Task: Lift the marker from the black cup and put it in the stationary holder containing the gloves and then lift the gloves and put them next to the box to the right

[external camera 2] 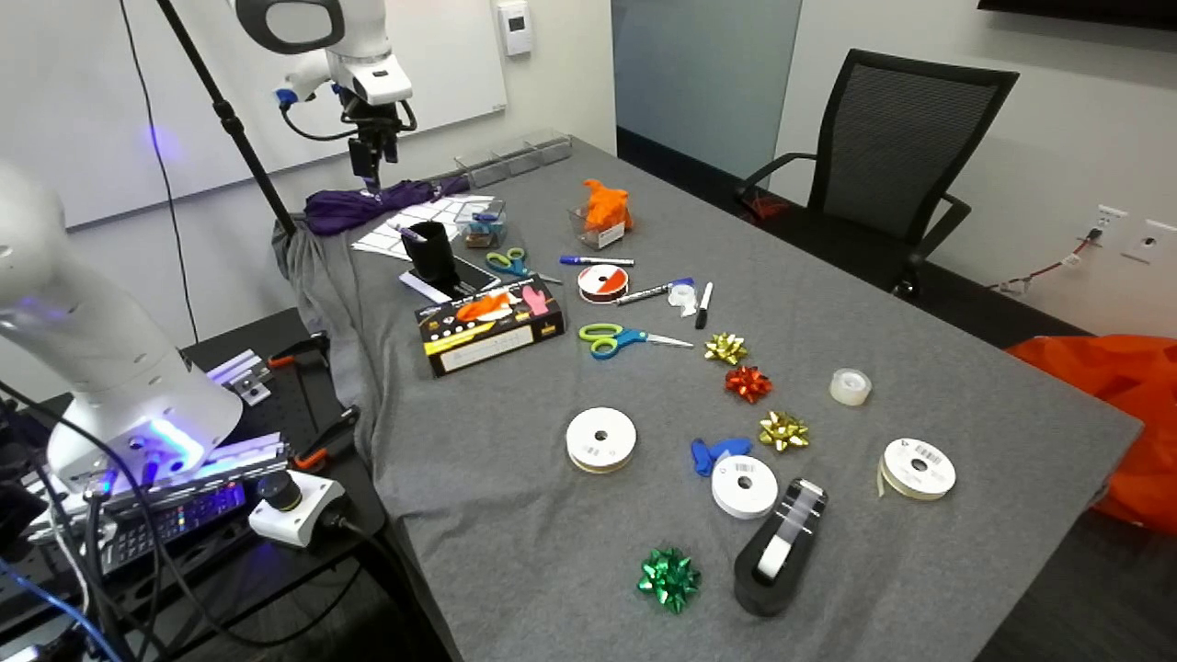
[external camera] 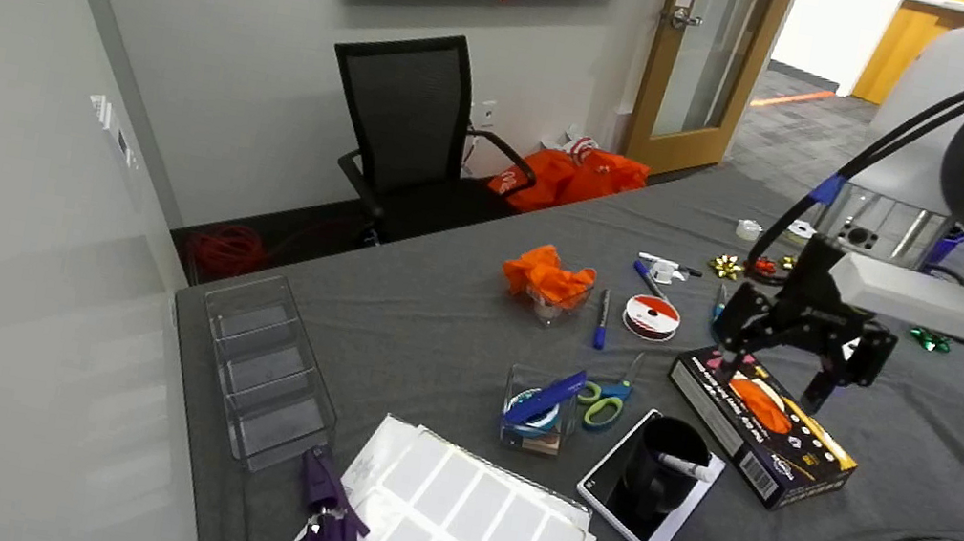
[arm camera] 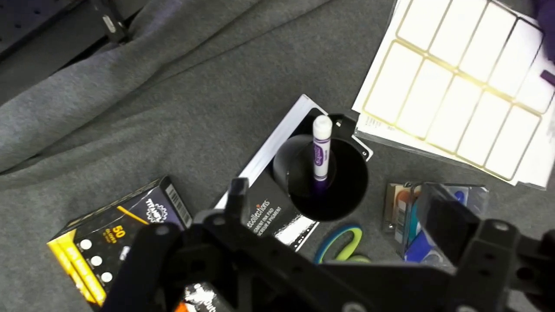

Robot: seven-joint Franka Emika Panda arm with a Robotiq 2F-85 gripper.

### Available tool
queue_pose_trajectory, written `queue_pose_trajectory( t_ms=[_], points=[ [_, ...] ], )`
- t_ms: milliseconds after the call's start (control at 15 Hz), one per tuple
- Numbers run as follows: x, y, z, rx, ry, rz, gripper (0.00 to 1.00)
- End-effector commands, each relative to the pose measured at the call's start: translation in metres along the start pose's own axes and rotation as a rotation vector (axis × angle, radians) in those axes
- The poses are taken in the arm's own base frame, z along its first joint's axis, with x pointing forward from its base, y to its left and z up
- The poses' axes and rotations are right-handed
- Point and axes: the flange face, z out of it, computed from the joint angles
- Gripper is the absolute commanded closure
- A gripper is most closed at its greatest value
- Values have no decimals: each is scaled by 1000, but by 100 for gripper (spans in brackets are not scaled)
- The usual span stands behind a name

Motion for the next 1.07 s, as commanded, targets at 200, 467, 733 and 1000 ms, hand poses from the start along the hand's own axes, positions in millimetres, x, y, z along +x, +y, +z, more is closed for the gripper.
queue_pose_trajectory(
  t_ms=[200,467,733,1000],
  points=[
    [11,-19,60,-5,-9,-32,0],
    [9,-18,87,-45,-25,-57,0],
    [10,-16,105,-81,-21,-74,0],
    [14,-15,119,-93,11,-118,0]
  ],
)
